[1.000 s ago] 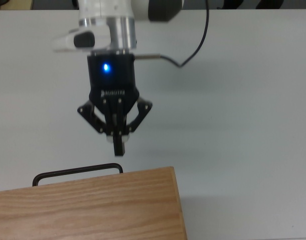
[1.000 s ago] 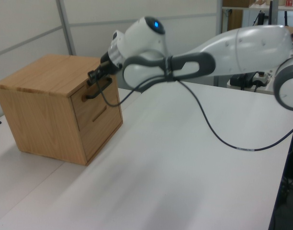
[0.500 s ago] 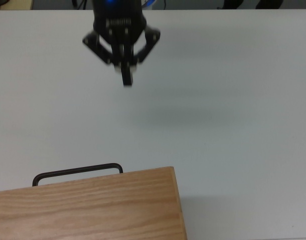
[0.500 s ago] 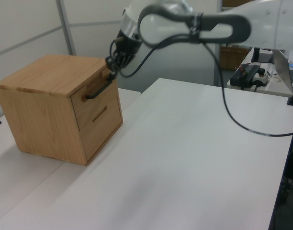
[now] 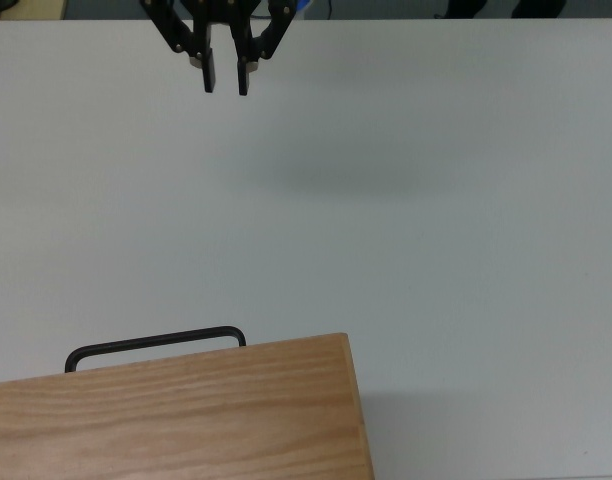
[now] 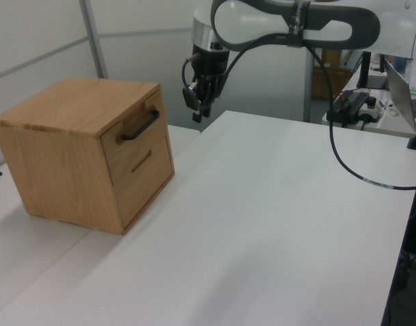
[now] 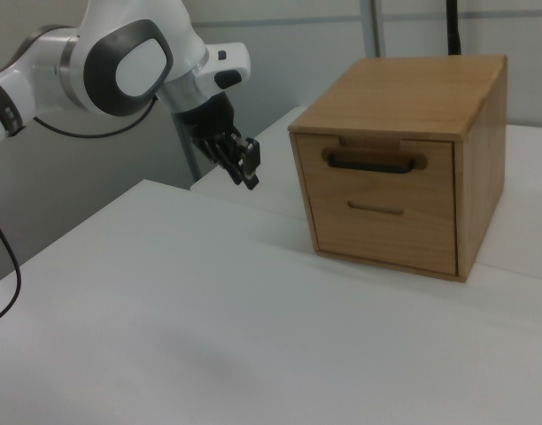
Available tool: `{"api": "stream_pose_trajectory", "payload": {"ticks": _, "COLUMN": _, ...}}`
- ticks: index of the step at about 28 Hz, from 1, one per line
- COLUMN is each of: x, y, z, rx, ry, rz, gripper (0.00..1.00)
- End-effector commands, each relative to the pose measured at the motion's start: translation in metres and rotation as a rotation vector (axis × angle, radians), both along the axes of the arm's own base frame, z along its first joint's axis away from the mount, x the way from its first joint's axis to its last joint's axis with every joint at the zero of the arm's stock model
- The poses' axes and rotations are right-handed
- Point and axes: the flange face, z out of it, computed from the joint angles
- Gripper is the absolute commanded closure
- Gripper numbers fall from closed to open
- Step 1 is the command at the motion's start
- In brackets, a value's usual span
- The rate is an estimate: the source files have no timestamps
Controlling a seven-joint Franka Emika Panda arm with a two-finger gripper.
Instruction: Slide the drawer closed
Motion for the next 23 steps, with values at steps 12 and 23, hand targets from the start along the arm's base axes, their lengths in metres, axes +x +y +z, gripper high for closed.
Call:
{"api": "stream_pose_trajectory", "payload": {"ticks": 12, "x": -0.013, "y": 0.001, "z": -0.011, "rx": -0.112, "ry": 0.107, "rz": -0.007, "gripper": 0.00}}
{"api": "stream_pose_trajectory", "payload": {"ticks": 23, "x": -0.014, "y": 0.005, "z": -0.015, "rx": -0.121, "ry": 0.131, "rz": 0.023, "gripper": 0.00}}
